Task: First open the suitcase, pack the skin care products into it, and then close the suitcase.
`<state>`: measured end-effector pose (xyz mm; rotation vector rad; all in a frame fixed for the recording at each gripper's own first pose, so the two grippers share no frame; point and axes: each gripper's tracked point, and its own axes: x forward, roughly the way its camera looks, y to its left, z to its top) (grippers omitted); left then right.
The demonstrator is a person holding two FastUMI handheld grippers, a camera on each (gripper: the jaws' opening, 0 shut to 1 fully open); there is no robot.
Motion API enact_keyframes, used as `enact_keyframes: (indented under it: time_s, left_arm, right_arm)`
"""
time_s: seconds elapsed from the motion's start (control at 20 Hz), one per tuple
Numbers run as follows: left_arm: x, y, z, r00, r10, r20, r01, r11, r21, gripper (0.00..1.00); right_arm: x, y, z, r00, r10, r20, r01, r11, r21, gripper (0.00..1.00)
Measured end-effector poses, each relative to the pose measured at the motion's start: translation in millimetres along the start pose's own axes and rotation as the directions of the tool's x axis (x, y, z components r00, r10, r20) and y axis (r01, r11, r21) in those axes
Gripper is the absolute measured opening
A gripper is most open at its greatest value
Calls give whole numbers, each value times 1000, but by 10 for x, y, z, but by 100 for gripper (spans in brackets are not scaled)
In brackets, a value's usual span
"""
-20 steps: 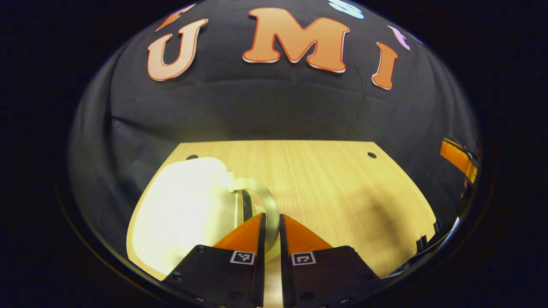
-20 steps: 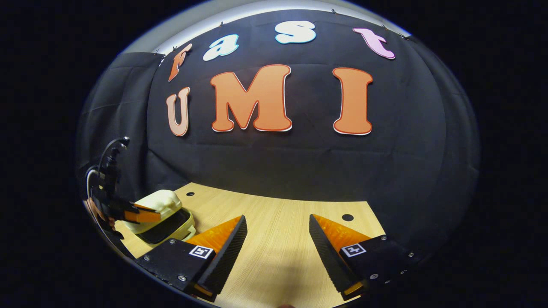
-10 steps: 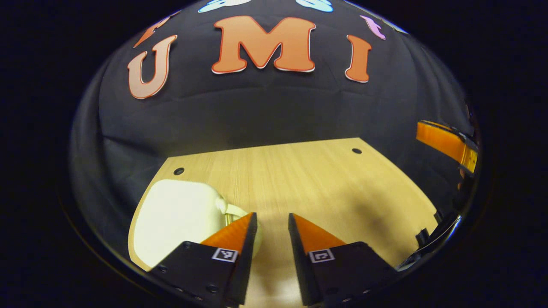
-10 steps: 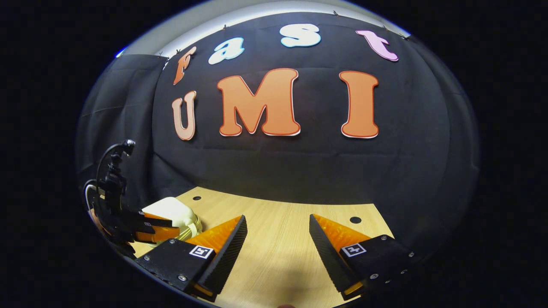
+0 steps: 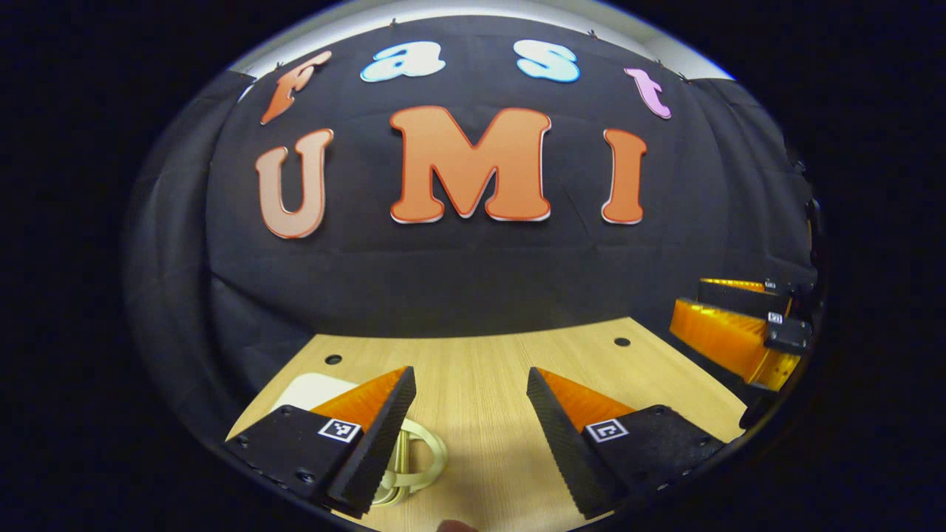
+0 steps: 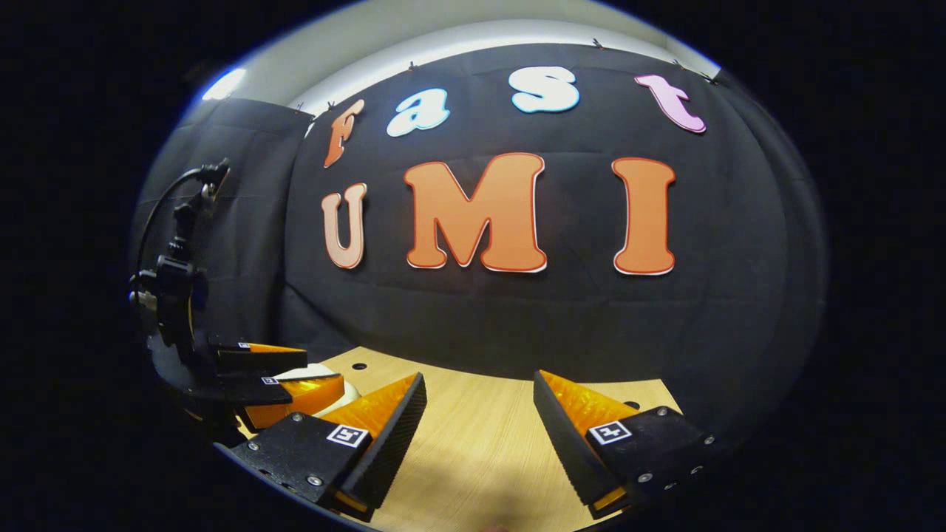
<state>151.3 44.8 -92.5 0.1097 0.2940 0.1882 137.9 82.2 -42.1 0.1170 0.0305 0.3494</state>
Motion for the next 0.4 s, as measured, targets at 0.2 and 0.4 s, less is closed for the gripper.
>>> enact_keyframes:
  time_s: [0.2, 0.4]
  left_arm:
    - [-187, 93, 260, 992, 95, 87, -96, 995, 9, 96]
    - [-279, 232, 334, 988, 104, 114, -103, 995, -12, 97]
  right_arm:
    - [-9, 96, 7, 999, 35, 3, -35, 999, 2, 93]
    - [-56, 127, 117, 1000, -10, 26, 11, 999, -30, 93]
